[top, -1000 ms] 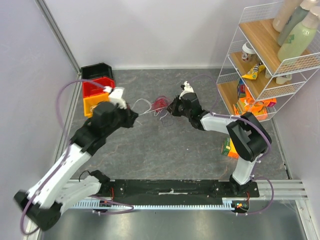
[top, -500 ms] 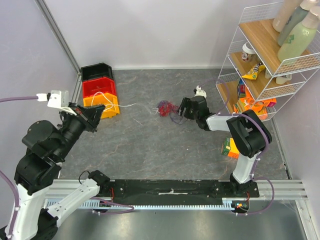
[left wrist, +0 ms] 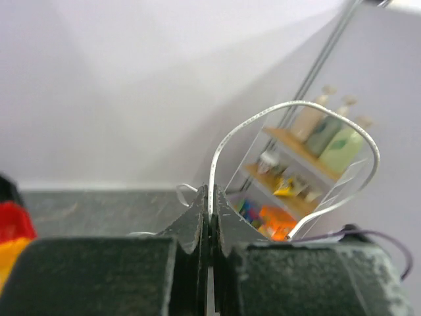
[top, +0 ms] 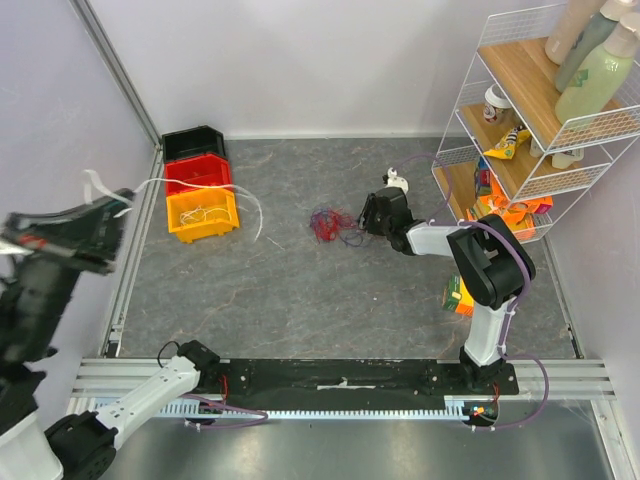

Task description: Untangle the cables

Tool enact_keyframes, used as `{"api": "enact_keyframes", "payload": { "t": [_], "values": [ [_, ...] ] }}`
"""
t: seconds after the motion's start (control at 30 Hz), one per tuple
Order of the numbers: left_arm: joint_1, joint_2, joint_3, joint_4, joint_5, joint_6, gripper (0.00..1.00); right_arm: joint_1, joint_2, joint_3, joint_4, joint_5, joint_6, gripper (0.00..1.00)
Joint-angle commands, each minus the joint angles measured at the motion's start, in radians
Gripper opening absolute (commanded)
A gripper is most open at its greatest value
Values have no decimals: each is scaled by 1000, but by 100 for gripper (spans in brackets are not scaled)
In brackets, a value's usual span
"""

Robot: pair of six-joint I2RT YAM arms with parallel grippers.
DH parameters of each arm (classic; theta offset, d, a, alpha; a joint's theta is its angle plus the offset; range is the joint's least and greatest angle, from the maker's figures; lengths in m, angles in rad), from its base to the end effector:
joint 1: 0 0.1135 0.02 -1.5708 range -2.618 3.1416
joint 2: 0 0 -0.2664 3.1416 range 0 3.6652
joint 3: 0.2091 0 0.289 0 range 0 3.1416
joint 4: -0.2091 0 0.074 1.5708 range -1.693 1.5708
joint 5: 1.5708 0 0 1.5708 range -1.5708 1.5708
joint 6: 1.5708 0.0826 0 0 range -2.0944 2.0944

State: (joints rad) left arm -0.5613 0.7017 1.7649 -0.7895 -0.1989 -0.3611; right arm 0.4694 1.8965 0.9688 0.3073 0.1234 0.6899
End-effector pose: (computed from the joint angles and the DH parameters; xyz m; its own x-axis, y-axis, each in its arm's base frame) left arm 0.0516 -0.0132 0.6036 0.0866 -0.4636 -0.8818 0.4183 0.8203 -0.3901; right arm 0.4056 0.1943 0.0850 -0.6288 0.3893 -0.6731 0.0526 0.8850 0.4627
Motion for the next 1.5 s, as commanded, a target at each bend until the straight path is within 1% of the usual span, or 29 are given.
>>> {"api": "enact_keyframes", "payload": {
  "t": [0.0, 0.03, 0.1, 0.17, 0.23, 0.33, 0.43, 0.53, 0.7, 0.8, 0.9, 1.0, 1.1, 1.17, 1.27, 1.33, 1.4, 1.47],
  "values": [
    [5, 45, 135, 101, 55, 4, 2, 0, -16, -4, -56, 114, 34, 49],
    [5, 59, 160, 102, 56, 7, 2, 2, -23, -13, -47, 117, 33, 46],
    [3, 77, 159, 92, 58, 7, 2, 0, -28, -21, -39, 119, 36, 45],
    [3, 88, 102, 76, 67, -24, 2, 0, -22, -15, -30, 84, 23, 45],
    [5, 93, -19, 81, 96, -71, 2, 2, -23, -18, -10, 46, 8, 46],
    [5, 107, -244, 142, 153, -111, 2, 2, -28, -30, 19, 19, 0, 47],
    [6, 130, -445, 196, 150, -119, 2, 2, -25, -27, 19, 7, -3, 48],
    [4, 166, -608, 211, 118, -108, 2, 2, -24, -22, 18, 5, -4, 48],
    [3, 232, -797, 202, 84, -75, 2, -2, -17, -19, 19, -5, -6, 48],
    [5, 245, -841, 202, 107, -76, 2, -2, -11, -13, 16, -11, -7, 48],
    [3, 260, -849, 173, 113, -65, 2, -2, -7, -7, 15, -16, -6, 48],
    [5, 260, -822, 90, 70, -39, 2, -3, -7, -8, 13, -18, -6, 49],
    [5, 213, -776, -22, -8, -12, 2, -3, -8, -12, 19, -22, -3, 49],
    [3, 176, -759, -54, -17, -3, 2, -3, -4, -12, 24, -33, -1, 49],
    [5, 170, -788, -15, 93, -27, 10, -3, 1, -5, 23, -36, -1, 49],
    [6, 202, -858, 54, 153, -68, 14, -3, 1, -4, 23, -42, 0, 49],
    [5, 243, -932, 146, 194, -96, 14, -3, 0, -7, 21, -44, -1, 49],
    [4, 290, -970, 208, 227, -113, 14, -2, -7, -15, 27, -44, -1, 49]
  ]
}}
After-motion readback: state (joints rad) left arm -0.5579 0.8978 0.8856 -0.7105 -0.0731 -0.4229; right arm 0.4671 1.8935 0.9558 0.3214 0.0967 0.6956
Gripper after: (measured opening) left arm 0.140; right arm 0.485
